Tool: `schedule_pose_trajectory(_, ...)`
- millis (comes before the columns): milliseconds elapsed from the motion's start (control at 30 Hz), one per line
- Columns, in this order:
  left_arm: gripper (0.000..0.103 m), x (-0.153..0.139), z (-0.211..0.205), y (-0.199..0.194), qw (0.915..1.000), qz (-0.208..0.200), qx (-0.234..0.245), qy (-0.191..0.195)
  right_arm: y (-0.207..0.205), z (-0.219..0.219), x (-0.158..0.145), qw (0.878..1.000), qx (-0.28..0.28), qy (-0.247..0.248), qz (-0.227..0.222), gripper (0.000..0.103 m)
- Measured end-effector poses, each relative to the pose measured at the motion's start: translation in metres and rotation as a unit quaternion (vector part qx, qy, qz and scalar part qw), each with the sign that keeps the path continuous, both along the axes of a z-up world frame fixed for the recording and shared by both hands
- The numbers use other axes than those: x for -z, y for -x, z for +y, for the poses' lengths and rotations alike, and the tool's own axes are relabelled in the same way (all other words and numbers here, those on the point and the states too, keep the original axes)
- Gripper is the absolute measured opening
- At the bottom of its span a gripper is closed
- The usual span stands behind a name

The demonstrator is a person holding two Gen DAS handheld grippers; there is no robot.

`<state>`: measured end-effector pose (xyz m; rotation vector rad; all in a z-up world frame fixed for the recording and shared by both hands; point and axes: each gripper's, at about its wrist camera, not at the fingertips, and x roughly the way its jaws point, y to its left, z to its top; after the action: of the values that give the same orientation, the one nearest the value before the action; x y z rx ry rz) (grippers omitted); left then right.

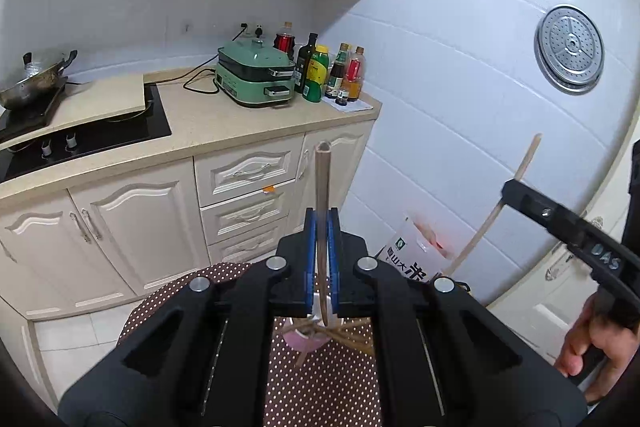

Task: Organize utensils
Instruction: 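Lift both held chopsticks upright and carry them over the pink cup, then lower both chopsticks into the pink cup and open both tools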

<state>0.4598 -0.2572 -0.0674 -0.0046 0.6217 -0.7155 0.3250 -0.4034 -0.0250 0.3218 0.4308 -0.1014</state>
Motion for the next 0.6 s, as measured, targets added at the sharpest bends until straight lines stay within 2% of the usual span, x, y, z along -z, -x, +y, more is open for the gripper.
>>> schedule_pose_trajectory(300, 0.006, 0.018, -0.021, -0.028, 0.9997, 0.018, 0.009, -0.016, -0.028, -0.01, 0.002, 1.0, -0.001, 0.011, 0.007, 0.005)
schedule_pose_trajectory(467, 0.006, 0.035, -0.029, -0.041, 0.9988, 0.036, 0.014, -0.03, -0.043, -0.012, 0.024, 0.999, 0.005, 0.02, 0.033, 0.005)
schedule_pose_trajectory(600, 0.006, 0.052, -0.038, -0.047, 0.9971, 0.047, 0.022, -0.055, -0.053, -0.015, 0.047, 0.998, 0.006, 0.017, 0.055, 0.005)
